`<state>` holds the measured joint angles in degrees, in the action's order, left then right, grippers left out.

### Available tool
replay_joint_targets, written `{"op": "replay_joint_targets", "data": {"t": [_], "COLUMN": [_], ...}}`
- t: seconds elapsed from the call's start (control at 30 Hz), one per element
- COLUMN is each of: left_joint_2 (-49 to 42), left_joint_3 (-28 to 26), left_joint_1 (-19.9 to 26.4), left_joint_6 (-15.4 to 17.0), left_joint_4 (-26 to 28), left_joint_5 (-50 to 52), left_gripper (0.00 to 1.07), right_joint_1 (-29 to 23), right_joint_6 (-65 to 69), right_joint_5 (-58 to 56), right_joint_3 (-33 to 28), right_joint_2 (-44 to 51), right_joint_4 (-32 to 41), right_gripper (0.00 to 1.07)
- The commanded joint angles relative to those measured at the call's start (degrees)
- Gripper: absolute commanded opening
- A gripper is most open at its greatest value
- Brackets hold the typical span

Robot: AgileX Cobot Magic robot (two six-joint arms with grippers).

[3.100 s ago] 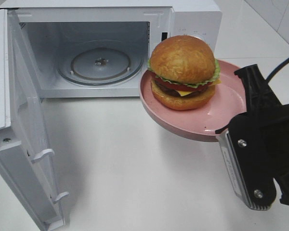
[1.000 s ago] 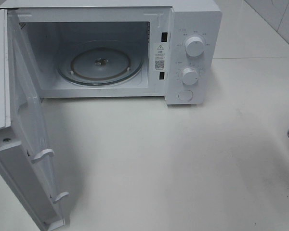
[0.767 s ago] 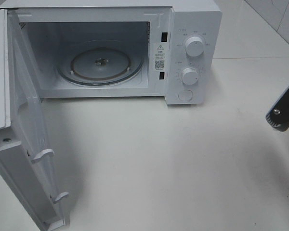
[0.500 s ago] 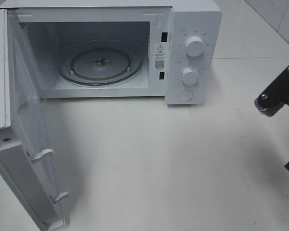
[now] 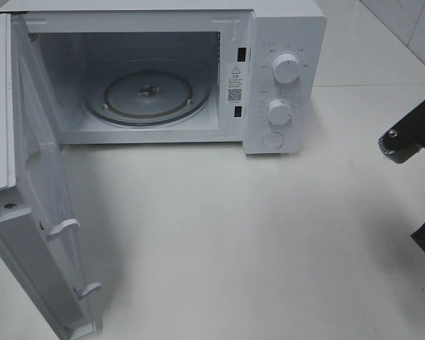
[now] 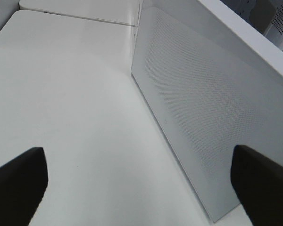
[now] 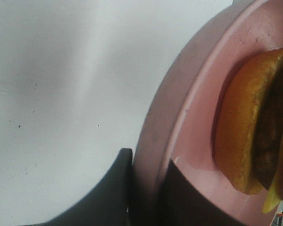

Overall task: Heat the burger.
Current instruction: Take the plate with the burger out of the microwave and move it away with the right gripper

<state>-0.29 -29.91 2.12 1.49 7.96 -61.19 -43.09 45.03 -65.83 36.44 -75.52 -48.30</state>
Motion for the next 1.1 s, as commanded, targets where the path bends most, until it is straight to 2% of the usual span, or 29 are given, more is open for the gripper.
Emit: {"op": "replay_joint_targets", "data": {"t": [0.03,0.3,1.1], "left_joint_2": [-1.09,-1.09,-1.09], "left_joint_3": [0.34,0.34,0.34], "left_joint_1": [0.11,0.11,0.11], "left_joint_6": [-0.11,-0.11,-0.11], "left_joint_4": [0.00,0.00,0.00], "left_joint_5": [0.00,0.00,0.00], "left_gripper": [0.98,0.98,0.98], "right_joint_1": [0.52,4.87,4.98], "right_joint_6": [1.43,2.29,13.98], "right_joint_5": [-1.83,2.29,10.66], "right_joint_3": [0.23,0.23,0.23], "right_joint_2": [-0.17,-7.33,-20.68], "right_joint_4": [-3.90,-3.90,-7.10], "right_gripper": [0.00,0.00,0.00]}}
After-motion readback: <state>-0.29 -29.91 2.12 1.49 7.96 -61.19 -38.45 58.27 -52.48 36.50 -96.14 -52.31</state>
